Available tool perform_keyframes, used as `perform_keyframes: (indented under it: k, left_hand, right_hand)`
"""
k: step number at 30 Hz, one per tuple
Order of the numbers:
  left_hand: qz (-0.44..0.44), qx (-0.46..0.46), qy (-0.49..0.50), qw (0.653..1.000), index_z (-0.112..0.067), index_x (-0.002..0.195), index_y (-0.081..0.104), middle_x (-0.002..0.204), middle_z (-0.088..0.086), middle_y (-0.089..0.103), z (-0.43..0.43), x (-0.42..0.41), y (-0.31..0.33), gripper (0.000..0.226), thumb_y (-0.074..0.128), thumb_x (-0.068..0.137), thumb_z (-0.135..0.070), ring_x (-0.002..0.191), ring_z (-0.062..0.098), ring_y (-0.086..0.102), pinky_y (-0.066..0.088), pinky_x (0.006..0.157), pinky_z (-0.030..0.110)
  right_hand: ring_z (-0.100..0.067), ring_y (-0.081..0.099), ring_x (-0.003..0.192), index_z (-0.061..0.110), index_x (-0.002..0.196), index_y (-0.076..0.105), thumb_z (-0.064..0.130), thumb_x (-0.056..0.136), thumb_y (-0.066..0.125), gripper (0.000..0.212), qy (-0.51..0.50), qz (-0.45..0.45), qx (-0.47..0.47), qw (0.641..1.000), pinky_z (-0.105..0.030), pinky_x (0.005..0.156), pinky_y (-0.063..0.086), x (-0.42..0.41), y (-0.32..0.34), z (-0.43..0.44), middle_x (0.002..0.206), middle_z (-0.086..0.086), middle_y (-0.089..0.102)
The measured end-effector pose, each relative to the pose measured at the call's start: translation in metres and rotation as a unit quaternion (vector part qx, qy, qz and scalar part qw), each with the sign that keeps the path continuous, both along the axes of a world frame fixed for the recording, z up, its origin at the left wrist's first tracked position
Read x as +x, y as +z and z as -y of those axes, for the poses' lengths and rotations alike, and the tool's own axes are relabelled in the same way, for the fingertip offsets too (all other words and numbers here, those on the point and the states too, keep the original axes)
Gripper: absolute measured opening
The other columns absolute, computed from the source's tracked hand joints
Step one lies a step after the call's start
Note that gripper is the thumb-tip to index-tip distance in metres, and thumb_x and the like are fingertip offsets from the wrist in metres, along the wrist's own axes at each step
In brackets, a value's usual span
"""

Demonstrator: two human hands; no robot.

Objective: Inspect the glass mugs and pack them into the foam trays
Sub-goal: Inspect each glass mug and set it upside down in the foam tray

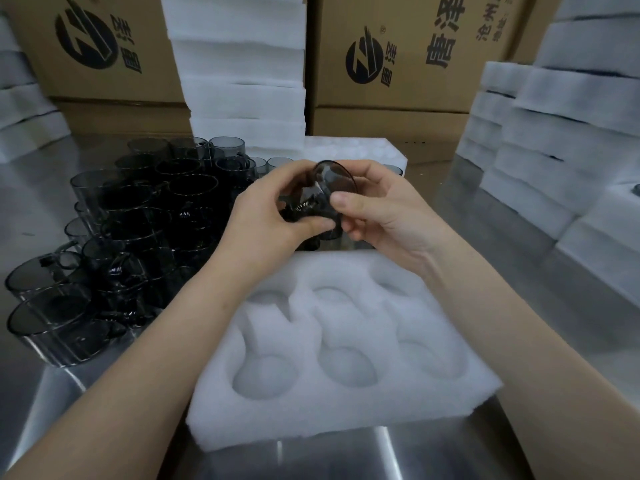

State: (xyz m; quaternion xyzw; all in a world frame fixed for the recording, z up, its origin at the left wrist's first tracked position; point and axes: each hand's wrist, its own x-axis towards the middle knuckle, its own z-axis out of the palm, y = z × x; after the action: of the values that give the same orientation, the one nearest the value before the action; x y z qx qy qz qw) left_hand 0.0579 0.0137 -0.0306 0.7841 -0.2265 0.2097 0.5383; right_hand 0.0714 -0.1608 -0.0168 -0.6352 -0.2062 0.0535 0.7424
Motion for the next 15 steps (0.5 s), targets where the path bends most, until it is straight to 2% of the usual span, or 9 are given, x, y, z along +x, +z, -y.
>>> perform_keyframes:
  k: [4, 6, 9, 12, 15]
  left_hand:
    - [0.021, 0.066, 0.036, 0.997, -0.042, 0.116, 0.058, 0.105, -0.028, 0.061, 0.0003, -0.0006, -0.001, 0.066, 0.088, 0.063, -0.015, 0.111, 0.012, 0.056, 0.046, 0.098, 0.035]
    - [0.03, 0.077, 0.044, 0.996, -0.045, 0.114, 0.055, 0.102, -0.03, 0.058, 0.0002, -0.0004, -0.0017, 0.068, 0.088, 0.064, -0.014, 0.111, 0.012, 0.055, 0.045, 0.097, 0.03]
    - [0.027, 0.087, 0.049, 0.995, -0.042, 0.116, 0.055, 0.099, -0.029, 0.055, 0.0011, -0.001, -0.0015, 0.066, 0.087, 0.065, -0.013, 0.11, 0.011, 0.054, 0.043, 0.096, 0.023]
    - [0.03, 0.091, 0.053, 0.994, -0.033, 0.121, 0.059, 0.102, -0.03, 0.054, 0.0022, -0.0029, -0.0004, 0.064, 0.085, 0.068, -0.009, 0.113, 0.009, 0.051, 0.042, 0.097, 0.021]
    - [0.052, 0.092, 0.061, 0.993, -0.026, 0.129, 0.059, 0.117, -0.028, 0.052, 0.002, -0.0046, 0.0004, 0.069, 0.08, 0.069, 0.003, 0.123, 0.012, 0.05, 0.039, 0.106, 0.027]
  right_hand:
    - [-0.012, 0.051, 0.042, 0.017, 0.091, 0.057, 0.021, 0.079, 0.079, 0.026, -0.108, 0.042, -0.078, 0.99, -0.022, 0.037, 0.036, -0.0014, -0.0007, -0.0028, 0.072, 0.005, 0.066]
    - [-0.014, 0.052, 0.038, 0.017, 0.085, 0.054, 0.021, 0.089, 0.071, 0.017, -0.134, 0.075, -0.086, 0.984, -0.022, 0.033, 0.035, -0.0013, -0.0008, -0.0041, 0.068, 0.003, 0.066]
    - [-0.019, 0.052, 0.035, 0.013, 0.079, 0.05, 0.021, 0.1, 0.055, 0.023, -0.161, 0.081, -0.081, 0.98, -0.021, 0.031, 0.034, -0.0007, -0.0014, -0.0053, 0.063, -0.008, 0.062]
    - [-0.021, 0.053, 0.039, 0.012, 0.086, 0.055, 0.026, 0.104, 0.046, 0.024, -0.124, 0.018, -0.028, 0.992, -0.023, 0.034, 0.038, -0.0018, 0.0013, -0.0047, 0.07, -0.01, 0.063]
    - [-0.025, 0.061, 0.056, 0.012, 0.111, 0.06, 0.041, 0.099, 0.051, 0.033, -0.079, 0.0, -0.048, 0.996, -0.032, 0.048, 0.051, -0.0035, 0.0012, -0.006, 0.087, -0.006, 0.064]
